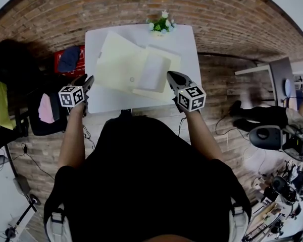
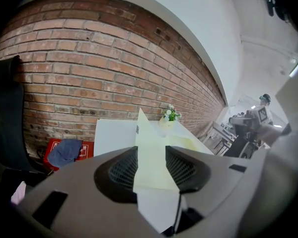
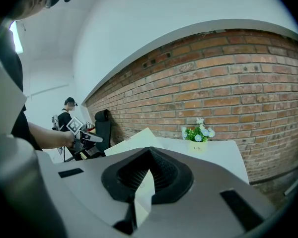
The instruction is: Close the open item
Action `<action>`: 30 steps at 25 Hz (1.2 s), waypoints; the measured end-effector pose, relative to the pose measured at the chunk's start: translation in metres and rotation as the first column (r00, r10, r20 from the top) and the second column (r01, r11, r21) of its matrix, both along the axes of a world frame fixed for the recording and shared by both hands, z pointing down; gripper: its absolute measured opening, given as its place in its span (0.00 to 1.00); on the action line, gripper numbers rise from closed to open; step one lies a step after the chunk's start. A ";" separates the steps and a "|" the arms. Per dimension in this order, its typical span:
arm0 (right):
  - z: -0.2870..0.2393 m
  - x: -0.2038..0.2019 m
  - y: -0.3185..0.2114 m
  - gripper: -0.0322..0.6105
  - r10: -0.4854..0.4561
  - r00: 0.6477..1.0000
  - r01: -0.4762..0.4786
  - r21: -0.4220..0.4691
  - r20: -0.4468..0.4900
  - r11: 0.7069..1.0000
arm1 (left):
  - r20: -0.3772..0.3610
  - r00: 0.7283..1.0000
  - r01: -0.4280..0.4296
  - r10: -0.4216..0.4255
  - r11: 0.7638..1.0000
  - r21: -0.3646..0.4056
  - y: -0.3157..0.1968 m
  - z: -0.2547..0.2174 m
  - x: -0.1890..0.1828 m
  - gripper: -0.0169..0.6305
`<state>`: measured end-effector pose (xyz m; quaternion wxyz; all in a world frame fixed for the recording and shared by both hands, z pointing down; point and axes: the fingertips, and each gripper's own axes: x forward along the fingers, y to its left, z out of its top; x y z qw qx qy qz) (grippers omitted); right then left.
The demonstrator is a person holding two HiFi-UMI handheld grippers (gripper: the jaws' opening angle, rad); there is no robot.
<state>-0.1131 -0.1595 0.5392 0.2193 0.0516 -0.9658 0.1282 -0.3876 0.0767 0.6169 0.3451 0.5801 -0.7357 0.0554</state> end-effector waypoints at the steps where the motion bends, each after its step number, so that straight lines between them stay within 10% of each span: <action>1: 0.000 -0.001 0.001 0.08 0.000 1.000 0.000 0.001 -0.003 1.000 | -0.006 1.000 -0.002 0.002 1.000 -0.006 0.000 0.003 0.000 0.29; 30: 0.020 0.015 0.003 0.08 0.030 0.998 -0.031 -0.019 -0.060 0.999 | -0.096 0.995 -0.043 0.027 0.984 -0.171 -0.001 0.083 0.002 0.32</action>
